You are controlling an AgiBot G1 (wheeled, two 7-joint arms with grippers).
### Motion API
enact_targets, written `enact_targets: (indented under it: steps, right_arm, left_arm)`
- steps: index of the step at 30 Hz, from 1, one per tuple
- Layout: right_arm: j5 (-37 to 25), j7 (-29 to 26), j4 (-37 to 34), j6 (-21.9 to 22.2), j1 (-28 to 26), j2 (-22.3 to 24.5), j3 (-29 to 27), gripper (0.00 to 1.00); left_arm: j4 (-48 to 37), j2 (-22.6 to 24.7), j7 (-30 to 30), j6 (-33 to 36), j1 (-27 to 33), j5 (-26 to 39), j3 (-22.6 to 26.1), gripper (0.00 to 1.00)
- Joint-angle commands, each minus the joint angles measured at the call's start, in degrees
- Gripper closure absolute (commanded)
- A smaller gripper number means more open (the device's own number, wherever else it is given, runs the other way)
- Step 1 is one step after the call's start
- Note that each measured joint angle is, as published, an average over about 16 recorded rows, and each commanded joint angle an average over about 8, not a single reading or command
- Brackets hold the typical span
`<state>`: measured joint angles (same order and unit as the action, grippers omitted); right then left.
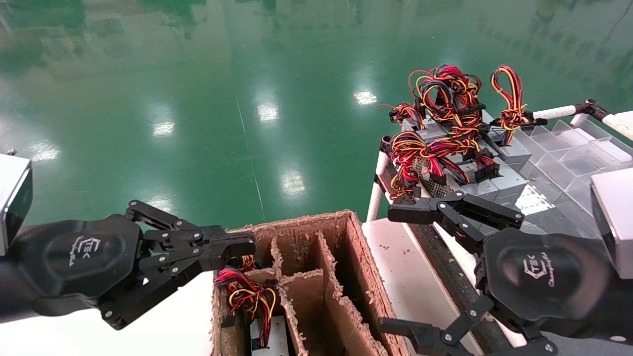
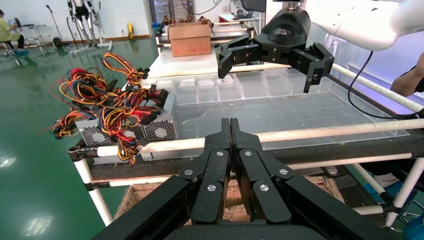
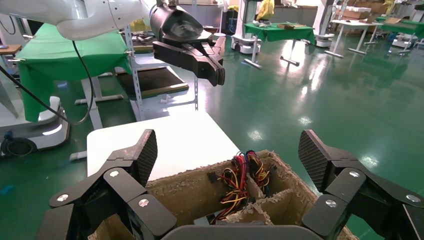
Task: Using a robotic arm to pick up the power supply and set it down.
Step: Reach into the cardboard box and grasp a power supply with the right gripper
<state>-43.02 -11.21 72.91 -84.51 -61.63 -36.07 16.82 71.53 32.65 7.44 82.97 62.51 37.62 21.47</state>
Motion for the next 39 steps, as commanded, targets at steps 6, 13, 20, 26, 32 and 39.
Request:
enact_targets:
  steps: [6, 13, 20, 26, 32, 39]
  right_arm:
    - [-2.85, -1.39, -1.14, 2.54, -0.30, -2.51, 2.03, 0.00]
    - [-5.58, -3.61, -2.36, 3.74, -1.09, -4.95, 4.76, 0.00]
    - [-6.51, -3.64, -2.34, 3.79, -1.29, -5.71, 5.43, 0.00]
    - [-10.65, -6.90, -4.43, 4.95, -2.62, -11.21, 9.76, 0.00]
    - [-13.05, -8.95, -6.60, 5.12, -4.11, -14.40, 12.29, 0.00]
    - [-20.87, -10.48, -9.21, 8.30, -6.55, -21.22, 17.33, 0.00]
  left_arm:
    - [0.00, 0.00, 0.00, 0.00, 0.00, 0.00, 0.00, 0.88]
    - [-0.01, -0.01, 0.00, -0.01, -0.01, 0.00, 0.00, 0.03]
    - [-0.02, -0.01, 0.00, -0.01, -0.01, 0.00, 0.00, 0.00]
    - [-0.02, -0.01, 0.00, -0.02, -0.01, 0.00, 0.00, 0.00]
    - [-0.03, -0.02, 0.00, -0.03, -0.02, -0.01, 0.00, 0.00]
    - [-0.04, -0.03, 0.00, -0.04, -0.02, -0.02, 0.00, 0.00]
